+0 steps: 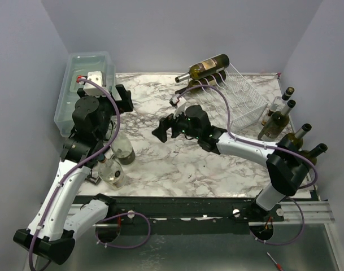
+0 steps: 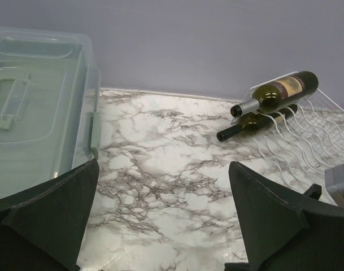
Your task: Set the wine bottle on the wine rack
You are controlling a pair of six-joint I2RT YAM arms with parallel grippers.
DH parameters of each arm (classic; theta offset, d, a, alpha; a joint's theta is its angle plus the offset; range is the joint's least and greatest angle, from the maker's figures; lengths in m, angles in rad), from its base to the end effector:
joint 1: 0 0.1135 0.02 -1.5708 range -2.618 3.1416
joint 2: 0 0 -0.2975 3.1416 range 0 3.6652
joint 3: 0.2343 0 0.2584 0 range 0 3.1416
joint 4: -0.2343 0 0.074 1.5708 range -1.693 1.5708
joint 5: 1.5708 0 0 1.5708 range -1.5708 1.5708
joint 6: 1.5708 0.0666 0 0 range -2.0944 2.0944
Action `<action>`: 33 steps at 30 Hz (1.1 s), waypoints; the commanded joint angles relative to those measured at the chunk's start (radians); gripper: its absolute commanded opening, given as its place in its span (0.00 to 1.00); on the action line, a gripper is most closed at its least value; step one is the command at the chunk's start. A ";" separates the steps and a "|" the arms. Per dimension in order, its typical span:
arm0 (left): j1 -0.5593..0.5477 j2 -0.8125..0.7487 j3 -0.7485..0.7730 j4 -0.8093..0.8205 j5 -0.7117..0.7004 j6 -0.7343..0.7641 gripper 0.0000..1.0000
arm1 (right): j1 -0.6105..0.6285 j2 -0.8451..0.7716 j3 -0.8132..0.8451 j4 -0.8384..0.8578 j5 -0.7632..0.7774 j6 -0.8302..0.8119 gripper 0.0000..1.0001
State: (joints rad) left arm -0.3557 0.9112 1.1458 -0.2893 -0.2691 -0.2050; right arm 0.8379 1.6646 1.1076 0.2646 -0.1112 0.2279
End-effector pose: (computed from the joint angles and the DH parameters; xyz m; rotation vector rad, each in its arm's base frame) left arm 0.1995 -0.0552 0.4578 -0.0848 1.6255 -0.2129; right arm 0.2803 0.3224 0.2873 -0.6612 1.8321 0.8282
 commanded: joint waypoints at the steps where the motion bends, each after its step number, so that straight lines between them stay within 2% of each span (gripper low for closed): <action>1: 0.017 -0.007 -0.005 0.011 0.026 -0.020 0.99 | 0.004 -0.055 -0.077 0.105 -0.177 0.126 1.00; 5: 0.031 -0.006 -0.007 0.014 0.020 -0.030 0.99 | 0.013 -0.041 -0.076 0.237 -0.324 0.219 1.00; 8: 0.032 -0.008 -0.006 0.014 0.022 -0.036 0.99 | 0.065 -0.036 -0.080 0.318 -0.284 0.244 1.00; 15: 0.034 -0.008 -0.015 0.020 0.011 -0.031 0.99 | 0.150 -0.033 -0.024 0.308 -0.082 0.213 0.98; 18: 0.032 -0.011 -0.022 0.024 0.005 -0.030 0.99 | 0.173 -0.030 0.047 0.169 0.047 0.163 0.96; 23: 0.032 -0.017 -0.020 0.024 0.021 -0.035 0.99 | 0.204 -0.085 0.016 0.141 -0.057 0.073 0.95; 27: 0.034 -0.010 -0.018 0.020 0.005 -0.022 0.99 | 0.248 -0.116 -0.029 0.151 -0.043 0.126 0.95; 29: 0.035 -0.015 -0.023 0.022 0.007 -0.027 0.99 | 0.250 -0.142 0.012 0.000 0.121 0.117 0.95; 31: 0.035 -0.002 -0.023 0.023 0.010 -0.025 0.99 | 0.247 -0.155 0.095 -0.211 0.375 0.060 0.97; 33: 0.035 0.010 -0.016 0.019 0.035 -0.027 0.99 | 0.245 -0.179 0.130 -0.338 0.467 -0.020 0.97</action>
State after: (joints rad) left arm -0.3271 0.9104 1.1309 -0.2779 -0.2657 -0.2276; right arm 1.0958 1.5513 1.1412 0.2382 0.0235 0.3252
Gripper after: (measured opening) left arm 0.987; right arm 0.965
